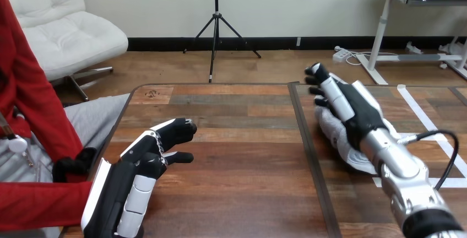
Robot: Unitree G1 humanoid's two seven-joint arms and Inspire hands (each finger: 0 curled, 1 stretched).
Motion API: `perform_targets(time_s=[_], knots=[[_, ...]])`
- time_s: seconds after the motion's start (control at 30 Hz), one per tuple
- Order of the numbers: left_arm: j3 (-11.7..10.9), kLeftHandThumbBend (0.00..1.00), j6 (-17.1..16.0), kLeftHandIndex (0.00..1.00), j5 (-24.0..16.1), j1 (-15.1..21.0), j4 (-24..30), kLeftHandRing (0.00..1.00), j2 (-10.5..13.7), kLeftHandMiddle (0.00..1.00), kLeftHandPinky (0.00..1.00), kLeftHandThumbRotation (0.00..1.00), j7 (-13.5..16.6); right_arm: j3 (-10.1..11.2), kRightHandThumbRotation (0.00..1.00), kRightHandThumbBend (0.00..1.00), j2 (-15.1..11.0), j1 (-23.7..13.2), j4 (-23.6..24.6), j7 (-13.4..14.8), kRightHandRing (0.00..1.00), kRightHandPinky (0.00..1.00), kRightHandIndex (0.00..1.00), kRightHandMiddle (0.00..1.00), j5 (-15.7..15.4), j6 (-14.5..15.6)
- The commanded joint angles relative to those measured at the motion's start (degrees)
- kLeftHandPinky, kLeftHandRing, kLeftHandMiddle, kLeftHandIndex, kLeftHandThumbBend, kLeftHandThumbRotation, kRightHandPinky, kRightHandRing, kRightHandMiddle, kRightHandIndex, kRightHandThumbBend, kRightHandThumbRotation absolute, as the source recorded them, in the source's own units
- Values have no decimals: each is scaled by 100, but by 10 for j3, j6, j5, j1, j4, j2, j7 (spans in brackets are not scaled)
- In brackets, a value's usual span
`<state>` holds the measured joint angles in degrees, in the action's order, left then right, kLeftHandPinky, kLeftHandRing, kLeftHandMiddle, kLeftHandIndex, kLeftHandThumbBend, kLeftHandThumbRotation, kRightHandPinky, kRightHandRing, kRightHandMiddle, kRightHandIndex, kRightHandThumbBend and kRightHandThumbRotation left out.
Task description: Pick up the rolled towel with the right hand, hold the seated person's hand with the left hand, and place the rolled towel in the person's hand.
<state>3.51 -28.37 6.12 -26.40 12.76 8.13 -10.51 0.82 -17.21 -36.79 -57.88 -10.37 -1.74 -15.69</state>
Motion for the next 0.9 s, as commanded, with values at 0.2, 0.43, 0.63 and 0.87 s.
perform_targets(time_s=[0.2, 0.43, 0.63, 0.87], knots=[[-6, 77, -13, 74, 0, 41, 10, 81, -9, 78, 68, 100, 3, 10, 100, 86, -55, -175, -82, 64, 92, 90, 92, 92, -37, -31], [-5, 76, -12, 74, -3, 42, 10, 81, -10, 78, 67, 100, 4, -6, 100, 92, -69, -196, -104, 95, 89, 83, 91, 91, -69, -21], [-5, 76, -14, 74, -4, 42, 8, 81, -11, 78, 67, 100, 5, -11, 100, 96, -76, -207, -116, 115, 89, 82, 91, 90, -89, -15], [-5, 78, -12, 74, -5, 42, 9, 81, -11, 78, 67, 100, 6, -9, 99, 93, -82, -219, -126, 121, 92, 85, 94, 93, -100, -8]])
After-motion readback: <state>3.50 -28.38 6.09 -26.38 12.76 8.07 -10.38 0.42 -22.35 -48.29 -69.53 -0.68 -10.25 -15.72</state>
